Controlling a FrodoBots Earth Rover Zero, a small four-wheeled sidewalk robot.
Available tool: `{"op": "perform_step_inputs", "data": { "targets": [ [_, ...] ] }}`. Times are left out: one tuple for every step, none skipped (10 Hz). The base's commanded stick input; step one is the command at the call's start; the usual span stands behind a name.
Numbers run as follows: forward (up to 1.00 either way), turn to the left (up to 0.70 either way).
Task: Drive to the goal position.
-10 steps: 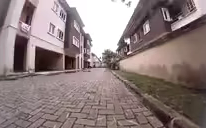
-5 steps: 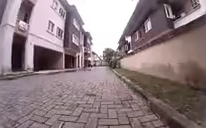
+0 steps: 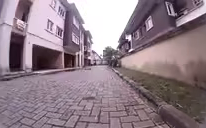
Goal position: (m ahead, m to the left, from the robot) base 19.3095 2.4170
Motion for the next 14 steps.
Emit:
{"op": "perform_step_inputs", "data": {
  "targets": [
    [0.5, 0.0],
    [0.5, 0.0],
    [0.5, 0.0],
    [0.5, 0.0],
    [0.5, 0.0],
    [0.5, 0.0],
    [0.5, 0.0],
    [0.5, 0.0],
    [0.5, 0.0],
    [0.5, 0.0],
    [0.5, 0.0],
    [0.5, 0.0],
    [0.5, 0.0],
    [0.5, 0.0]
  ]
}}
